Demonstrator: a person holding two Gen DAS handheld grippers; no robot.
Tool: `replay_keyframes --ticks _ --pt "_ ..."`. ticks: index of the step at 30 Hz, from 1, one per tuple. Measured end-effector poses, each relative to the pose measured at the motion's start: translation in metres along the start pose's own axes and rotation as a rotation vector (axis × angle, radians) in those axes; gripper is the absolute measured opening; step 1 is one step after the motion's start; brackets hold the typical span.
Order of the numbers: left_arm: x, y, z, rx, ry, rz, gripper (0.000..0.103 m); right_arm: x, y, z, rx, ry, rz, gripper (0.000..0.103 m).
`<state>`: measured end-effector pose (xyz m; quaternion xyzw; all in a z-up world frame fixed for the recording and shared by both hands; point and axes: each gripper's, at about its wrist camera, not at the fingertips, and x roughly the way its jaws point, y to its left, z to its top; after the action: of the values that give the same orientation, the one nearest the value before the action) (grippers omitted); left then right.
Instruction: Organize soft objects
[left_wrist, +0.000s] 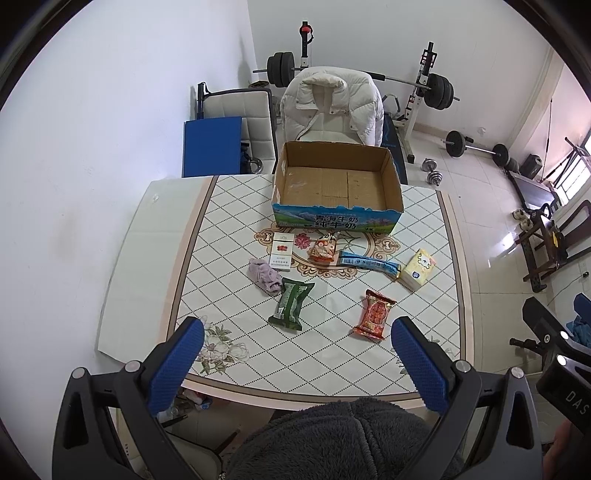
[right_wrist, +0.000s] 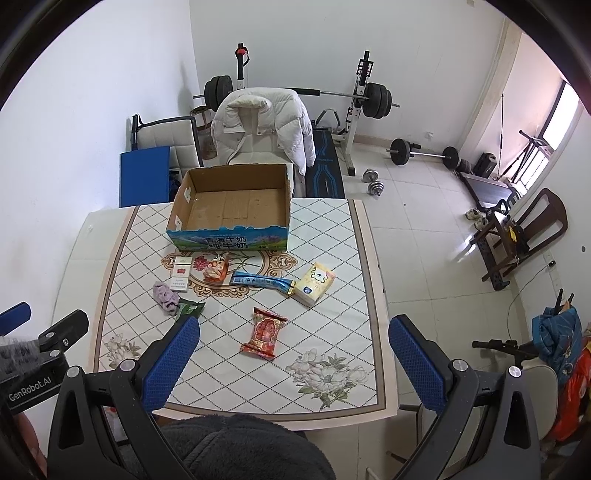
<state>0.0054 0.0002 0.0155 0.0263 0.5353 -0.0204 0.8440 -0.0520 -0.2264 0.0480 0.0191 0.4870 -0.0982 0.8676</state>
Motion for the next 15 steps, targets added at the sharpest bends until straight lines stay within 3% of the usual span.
replay_keyframes --ticks 15 --pt "-0.0064 -0.0023 -0.0014 0.004 -0.024 0.003 0.103 -0.0042 -0.0001 0.0027 0.001 -0.013 -0.004 0.103"
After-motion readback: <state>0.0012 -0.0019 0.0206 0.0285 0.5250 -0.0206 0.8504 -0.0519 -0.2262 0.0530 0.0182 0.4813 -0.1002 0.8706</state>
